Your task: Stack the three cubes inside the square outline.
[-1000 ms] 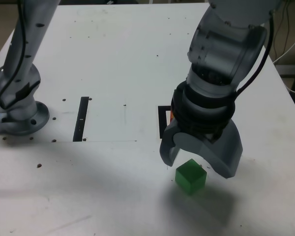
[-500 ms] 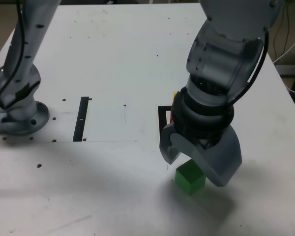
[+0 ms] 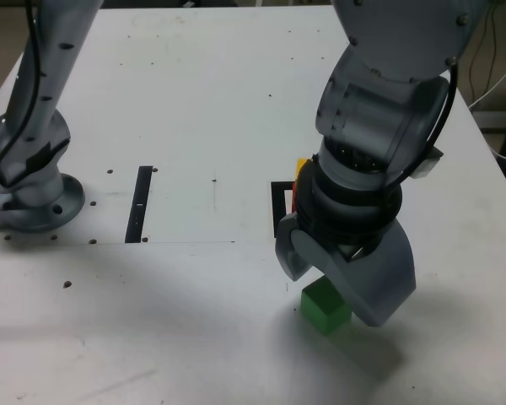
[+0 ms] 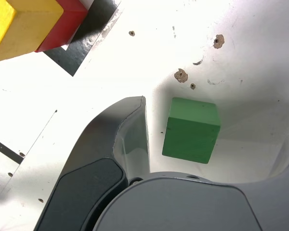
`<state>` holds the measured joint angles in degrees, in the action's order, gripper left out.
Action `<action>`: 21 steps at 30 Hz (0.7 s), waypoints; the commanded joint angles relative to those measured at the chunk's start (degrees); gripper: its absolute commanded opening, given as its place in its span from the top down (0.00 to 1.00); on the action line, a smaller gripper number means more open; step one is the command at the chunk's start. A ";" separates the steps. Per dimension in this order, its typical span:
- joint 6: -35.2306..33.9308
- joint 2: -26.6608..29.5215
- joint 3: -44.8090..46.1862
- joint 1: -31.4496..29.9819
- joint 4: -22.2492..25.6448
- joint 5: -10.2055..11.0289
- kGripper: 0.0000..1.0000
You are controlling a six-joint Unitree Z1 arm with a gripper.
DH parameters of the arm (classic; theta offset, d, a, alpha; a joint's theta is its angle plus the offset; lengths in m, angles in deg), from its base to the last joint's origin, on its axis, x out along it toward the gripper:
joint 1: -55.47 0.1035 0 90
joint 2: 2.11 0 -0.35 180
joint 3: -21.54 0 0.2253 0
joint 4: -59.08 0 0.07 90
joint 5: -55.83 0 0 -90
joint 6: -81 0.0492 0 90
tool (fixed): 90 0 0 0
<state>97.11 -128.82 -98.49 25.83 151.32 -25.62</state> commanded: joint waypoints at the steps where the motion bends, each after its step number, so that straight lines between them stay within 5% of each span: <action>1: 0.07 0.14 0.12 -0.09 0.07 0.21 0.01; 21: 0.00 -2.67 0.93 -0.92 -0.74 0.19 0.04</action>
<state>97.11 -131.14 -97.49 25.04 150.70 -25.41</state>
